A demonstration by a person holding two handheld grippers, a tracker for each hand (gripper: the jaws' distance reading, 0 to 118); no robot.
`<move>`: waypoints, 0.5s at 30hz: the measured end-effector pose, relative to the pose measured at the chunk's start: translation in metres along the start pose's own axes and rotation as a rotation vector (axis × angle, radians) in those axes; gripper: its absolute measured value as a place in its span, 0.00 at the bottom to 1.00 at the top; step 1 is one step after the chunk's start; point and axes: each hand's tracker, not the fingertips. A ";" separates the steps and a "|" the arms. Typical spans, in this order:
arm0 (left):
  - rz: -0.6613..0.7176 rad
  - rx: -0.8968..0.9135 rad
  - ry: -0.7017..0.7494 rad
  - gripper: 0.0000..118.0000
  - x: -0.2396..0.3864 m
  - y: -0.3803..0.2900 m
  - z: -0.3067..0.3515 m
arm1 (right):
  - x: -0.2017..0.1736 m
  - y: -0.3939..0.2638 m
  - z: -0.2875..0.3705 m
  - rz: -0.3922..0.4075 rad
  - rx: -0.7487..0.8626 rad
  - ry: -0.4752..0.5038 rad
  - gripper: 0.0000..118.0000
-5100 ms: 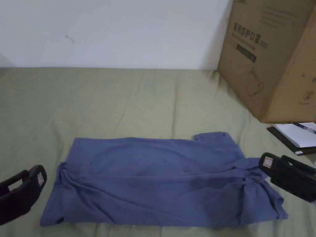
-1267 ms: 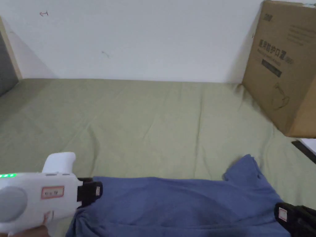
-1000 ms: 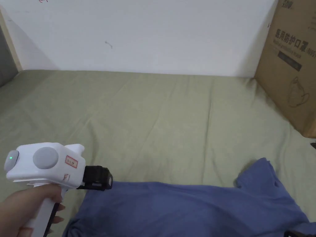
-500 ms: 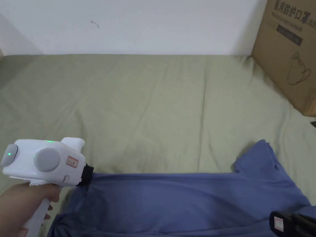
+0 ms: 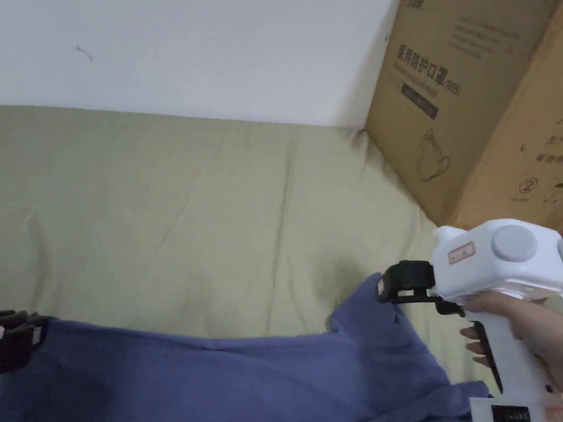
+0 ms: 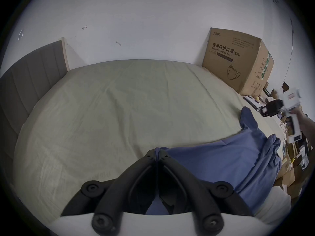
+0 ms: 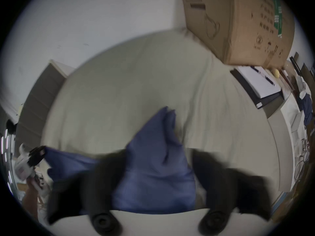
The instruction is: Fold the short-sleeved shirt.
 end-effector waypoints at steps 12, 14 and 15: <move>0.082 -0.056 -0.017 0.00 -0.003 -0.015 -0.004 | -0.013 -0.022 -0.015 -0.045 -0.037 -0.059 0.05; 0.096 -0.058 -0.011 0.00 0.002 -0.015 0.002 | -0.004 -0.027 0.004 -0.072 0.038 -0.016 0.05; 0.101 -0.056 -0.010 0.00 0.003 -0.015 0.005 | -0.001 -0.030 0.017 -0.074 0.088 -0.008 0.05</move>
